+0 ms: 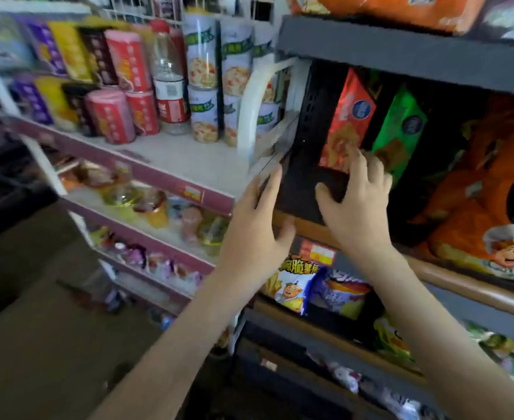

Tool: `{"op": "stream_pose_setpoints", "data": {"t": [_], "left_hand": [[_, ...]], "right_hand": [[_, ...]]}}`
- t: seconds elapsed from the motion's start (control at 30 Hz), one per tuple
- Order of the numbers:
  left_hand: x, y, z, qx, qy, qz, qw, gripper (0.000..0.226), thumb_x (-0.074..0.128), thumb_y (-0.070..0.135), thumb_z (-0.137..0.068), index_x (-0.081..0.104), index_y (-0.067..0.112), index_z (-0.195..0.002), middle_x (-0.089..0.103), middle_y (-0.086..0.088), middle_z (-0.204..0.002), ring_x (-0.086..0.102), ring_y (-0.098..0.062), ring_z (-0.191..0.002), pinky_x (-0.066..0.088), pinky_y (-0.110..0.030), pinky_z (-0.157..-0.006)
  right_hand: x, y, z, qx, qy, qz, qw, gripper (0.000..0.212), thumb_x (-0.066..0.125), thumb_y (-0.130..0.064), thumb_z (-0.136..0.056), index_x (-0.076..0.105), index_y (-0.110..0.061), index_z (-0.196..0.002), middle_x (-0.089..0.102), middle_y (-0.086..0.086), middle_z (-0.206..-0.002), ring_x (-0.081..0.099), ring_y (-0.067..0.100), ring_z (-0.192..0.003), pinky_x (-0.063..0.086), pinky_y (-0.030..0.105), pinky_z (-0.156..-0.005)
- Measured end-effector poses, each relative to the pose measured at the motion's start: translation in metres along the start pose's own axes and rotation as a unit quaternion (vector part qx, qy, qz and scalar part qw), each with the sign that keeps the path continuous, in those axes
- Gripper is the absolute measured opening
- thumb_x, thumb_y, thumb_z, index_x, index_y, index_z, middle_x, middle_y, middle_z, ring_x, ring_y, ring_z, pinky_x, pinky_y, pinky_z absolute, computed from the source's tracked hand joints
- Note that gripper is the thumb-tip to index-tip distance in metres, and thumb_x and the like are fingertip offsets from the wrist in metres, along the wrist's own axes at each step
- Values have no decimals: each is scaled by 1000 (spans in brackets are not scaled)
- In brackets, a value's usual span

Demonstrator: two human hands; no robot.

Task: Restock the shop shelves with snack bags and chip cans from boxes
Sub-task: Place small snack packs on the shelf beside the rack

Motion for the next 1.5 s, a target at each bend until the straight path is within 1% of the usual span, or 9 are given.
{"op": "stream_pose_setpoints", "data": {"t": [0.13, 0.23, 0.37, 0.6, 0.87, 0.97, 1.17, 1.33, 1.5], "left_hand": [[-32, -93, 100, -129, 42, 27, 990, 73, 53, 34, -96, 9, 34, -154, 23, -1, -160, 22, -15, -146, 33, -31, -110], [-34, -179, 186, -277, 10, -8, 961, 78, 56, 33, -97, 2, 37, -154, 15, 4, -162, 24, 4, -137, 42, -19, -95], [-27, -294, 318, -474, -57, -47, 877, 80, 53, 37, -97, -2, 33, -155, 13, -6, -162, 30, -21, -142, 35, -26, -101], [28, -440, 553, -656, -163, -45, 736, 81, 52, 45, -97, 2, 23, -156, 12, -14, -162, 24, -32, -145, 32, -36, -108], [148, -569, 690, -641, -224, -48, 732, 92, 59, 42, -92, -7, 28, -155, 7, -12, -162, 22, -29, -145, 35, -37, -107], [207, -610, 720, -618, -263, -38, 740, 95, 61, 44, -90, -11, 36, -152, 13, -17, -159, 24, -36, -143, 37, -47, -108], [277, -671, 761, -591, -330, -74, 733, 81, 42, 5, -99, -6, 44, -152, 3, -16, -161, 19, -39, -145, 30, -50, -112], [302, -696, 770, -548, -368, -87, 746, 74, 45, 23, -102, -6, 41, -153, 0, -17, -161, 13, -38, -145, 30, -49, -108], [320, -703, 769, -472, -408, -131, 771, 80, 50, 41, -97, -6, 34, -155, 16, -21, -155, 18, -37, -141, 30, -44, -107]], "right_hand": [[36, -73, 100, -105, -60, -94, 988, 56, 55, -26, -88, 45, -5, -139, 46, 18, -136, 39, 30, -122, 27, 32, -100], [104, -111, 175, -123, -167, -131, 969, 56, 57, -25, -87, 45, -6, -138, 48, 14, -136, 39, 27, -120, 33, 35, -100], [223, -127, 278, -107, -332, -105, 931, 59, 61, -24, -90, 39, -10, -143, 46, 12, -139, 42, 30, -124, 39, 48, -102], [409, -72, 493, -20, -601, 13, 799, 71, 51, -33, -98, 8, -21, -154, 18, 4, -157, 17, 24, -142, 27, 41, -114], [557, 15, 698, 49, -708, 72, 701, 71, 53, -19, -97, 10, -13, -153, 21, 10, -155, 19, 29, -142, 22, 38, -114], [600, 48, 751, 191, -688, 81, 695, 77, 60, -16, -93, 13, -10, -153, 24, 15, -152, 25, 30, -141, 29, 38, -111], [629, 104, 852, 428, -595, 132, 667, 95, 64, -33, -90, -7, -27, -152, 16, 16, -154, 33, 42, -134, 38, 51, -105], [638, 106, 882, 439, -588, 116, 669, 109, 69, -36, -87, -20, -35, -150, -12, 9, -160, 35, 44, -134, 43, 46, -98], [641, 110, 887, 415, -589, 154, 676, 110, 69, -30, -87, -22, -34, -149, -14, 9, -158, 32, 43, -133, 44, 45, -97]]}}
Point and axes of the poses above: each hand's wrist, its own z-axis away from the middle knuckle, its own x-axis out of the palm, y = z × x, the point moved 10 cm from there along -z, towards the middle knuckle
